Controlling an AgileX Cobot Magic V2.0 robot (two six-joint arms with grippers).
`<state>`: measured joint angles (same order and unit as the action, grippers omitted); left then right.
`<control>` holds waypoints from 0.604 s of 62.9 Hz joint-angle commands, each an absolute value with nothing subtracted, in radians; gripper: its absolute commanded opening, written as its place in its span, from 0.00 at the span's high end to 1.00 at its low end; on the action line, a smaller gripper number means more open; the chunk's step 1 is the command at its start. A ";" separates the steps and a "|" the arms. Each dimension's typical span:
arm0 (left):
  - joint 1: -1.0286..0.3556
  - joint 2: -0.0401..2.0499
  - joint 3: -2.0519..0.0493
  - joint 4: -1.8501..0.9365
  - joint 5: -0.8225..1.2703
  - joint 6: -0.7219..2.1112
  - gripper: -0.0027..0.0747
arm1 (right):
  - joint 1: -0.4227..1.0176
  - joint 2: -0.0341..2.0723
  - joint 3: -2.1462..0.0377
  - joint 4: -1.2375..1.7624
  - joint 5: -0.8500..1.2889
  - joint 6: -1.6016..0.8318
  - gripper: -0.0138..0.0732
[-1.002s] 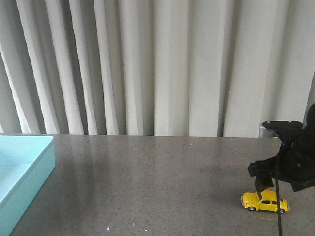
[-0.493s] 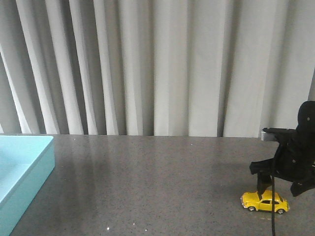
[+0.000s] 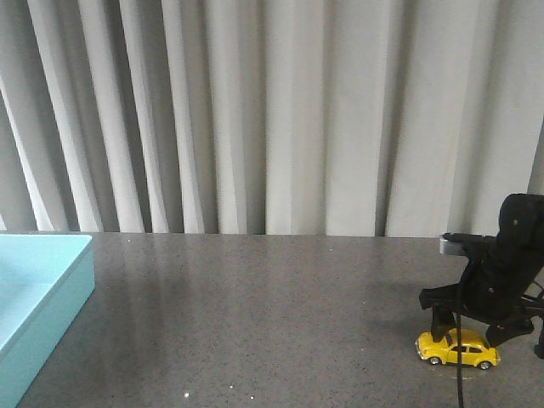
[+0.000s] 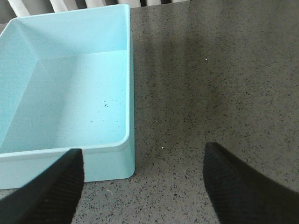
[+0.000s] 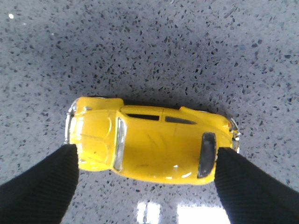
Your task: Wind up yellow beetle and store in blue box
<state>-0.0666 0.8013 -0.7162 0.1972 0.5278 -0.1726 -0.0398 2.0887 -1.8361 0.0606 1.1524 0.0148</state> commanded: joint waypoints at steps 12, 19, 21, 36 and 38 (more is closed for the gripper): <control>-0.075 0.799 -0.749 0.195 0.464 -0.177 0.29 | -0.042 2.068 -1.867 0.061 1.085 0.024 0.21; -0.075 0.799 -0.749 0.195 0.464 -0.177 0.29 | -0.042 2.082 -1.867 0.062 1.090 0.028 0.22; -0.075 0.799 -0.749 0.195 0.464 -0.177 0.29 | -0.042 2.083 -1.867 0.062 1.090 0.028 0.22; -0.075 0.799 -0.749 0.195 0.464 -0.177 0.29 | -0.042 2.089 -1.867 0.050 1.094 0.019 0.22; -0.075 0.799 -0.749 0.195 0.464 -0.177 0.29 | -0.042 2.089 -1.867 0.045 1.094 0.018 0.22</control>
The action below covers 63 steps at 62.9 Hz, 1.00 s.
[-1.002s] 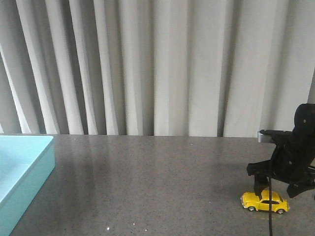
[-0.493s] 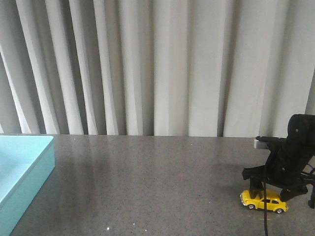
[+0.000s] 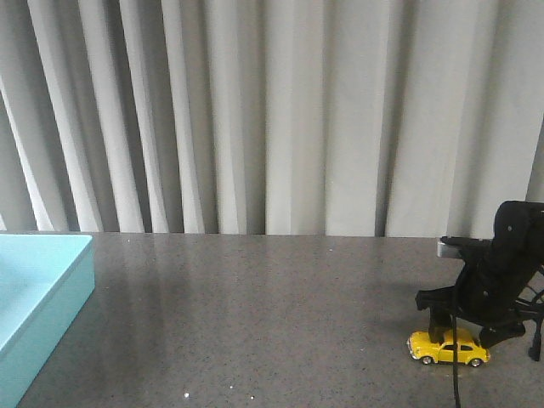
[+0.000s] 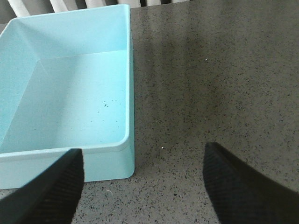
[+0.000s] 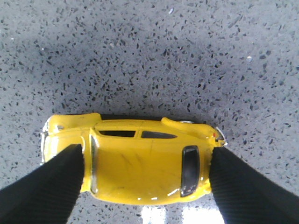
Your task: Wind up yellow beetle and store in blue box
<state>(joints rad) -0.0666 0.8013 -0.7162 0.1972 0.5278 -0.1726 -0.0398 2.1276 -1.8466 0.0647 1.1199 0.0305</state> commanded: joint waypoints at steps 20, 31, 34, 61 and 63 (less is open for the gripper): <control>-0.075 0.799 -0.749 0.195 0.464 -0.177 0.29 | -0.087 2.089 -1.867 0.012 1.124 -0.019 0.22; -0.075 0.799 -0.749 0.195 0.465 -0.177 0.29 | -0.162 2.089 -1.867 0.026 1.132 -0.084 0.22; -0.075 0.799 -0.749 0.195 0.465 -0.177 0.29 | -0.184 2.089 -1.867 0.032 1.129 -0.110 0.22; -0.075 0.799 -0.749 0.195 0.465 -0.177 0.29 | -0.407 2.106 -1.867 0.082 1.017 -0.202 0.22; -0.075 0.799 -0.749 0.195 0.465 -0.177 0.29 | -0.423 2.110 -1.867 0.095 1.011 -0.202 0.22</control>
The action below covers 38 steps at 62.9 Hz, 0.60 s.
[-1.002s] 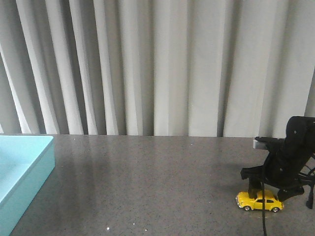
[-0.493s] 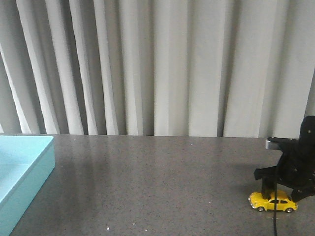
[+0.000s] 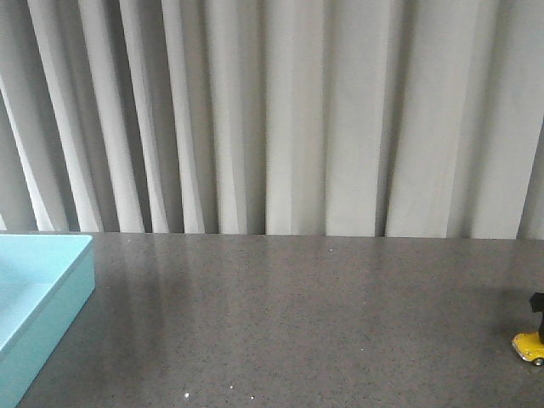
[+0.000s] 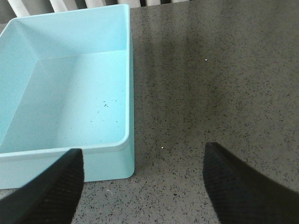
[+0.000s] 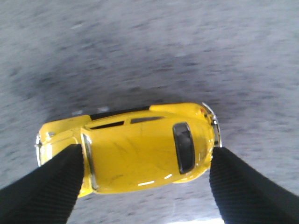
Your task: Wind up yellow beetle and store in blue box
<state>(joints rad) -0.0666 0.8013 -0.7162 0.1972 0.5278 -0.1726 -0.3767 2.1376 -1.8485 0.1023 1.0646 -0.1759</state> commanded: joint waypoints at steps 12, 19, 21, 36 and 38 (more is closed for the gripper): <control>-0.075 0.799 -0.749 0.195 0.465 -0.177 0.29 | -0.463 2.131 -1.867 0.113 0.966 -0.201 0.22; -0.075 0.799 -0.749 0.195 0.465 -0.177 0.29 | -0.464 2.133 -1.867 0.106 0.914 -0.198 0.22; -0.075 0.799 -0.749 0.195 0.465 -0.177 0.29 | -0.464 2.133 -1.867 0.106 0.901 -0.196 0.22; -0.075 0.799 -0.749 0.195 0.465 -0.177 0.29 | -0.464 2.133 -1.867 0.098 0.823 -0.156 0.22; -0.075 0.799 -0.749 0.195 0.465 -0.177 0.29 | -0.464 2.133 -1.867 0.098 0.814 -0.152 0.22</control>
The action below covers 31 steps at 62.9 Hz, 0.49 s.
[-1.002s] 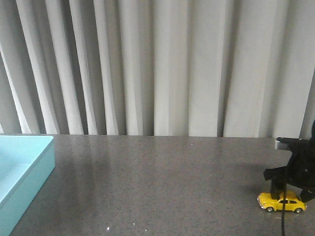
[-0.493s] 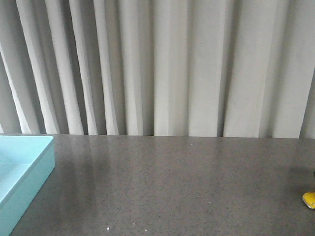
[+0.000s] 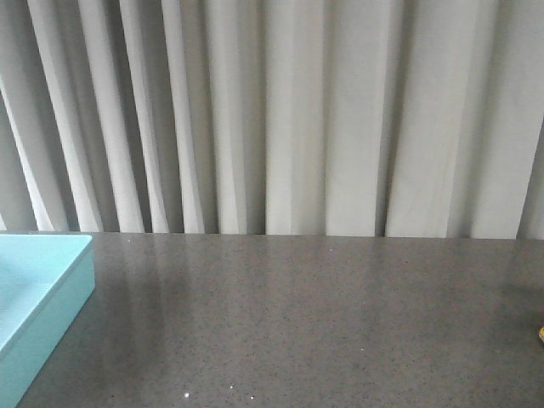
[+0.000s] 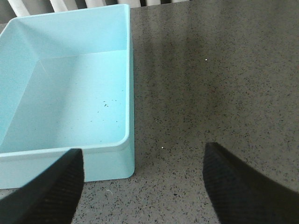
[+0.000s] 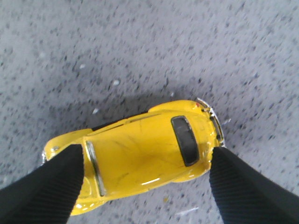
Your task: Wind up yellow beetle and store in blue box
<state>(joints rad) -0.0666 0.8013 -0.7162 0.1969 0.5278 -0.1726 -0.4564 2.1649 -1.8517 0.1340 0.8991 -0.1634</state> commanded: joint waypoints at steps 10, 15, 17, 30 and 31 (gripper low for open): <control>-0.075 0.799 -0.749 0.195 0.465 -0.177 0.29 | -0.464 2.127 -1.868 0.098 0.809 -0.154 0.22; -0.075 0.799 -0.749 0.195 0.465 -0.177 0.29 | -0.462 2.103 -1.868 0.108 0.817 -0.177 0.22; -0.075 0.799 -0.749 0.195 0.465 -0.177 0.29 | -0.460 2.086 -1.868 0.115 0.823 -0.184 0.22; -0.075 0.799 -0.749 0.195 0.465 -0.177 0.29 | -0.460 1.941 -1.867 0.242 0.906 -0.281 0.22; -0.075 0.799 -0.749 0.195 0.465 -0.177 0.29 | -0.460 1.929 -1.867 0.250 0.914 -0.287 0.22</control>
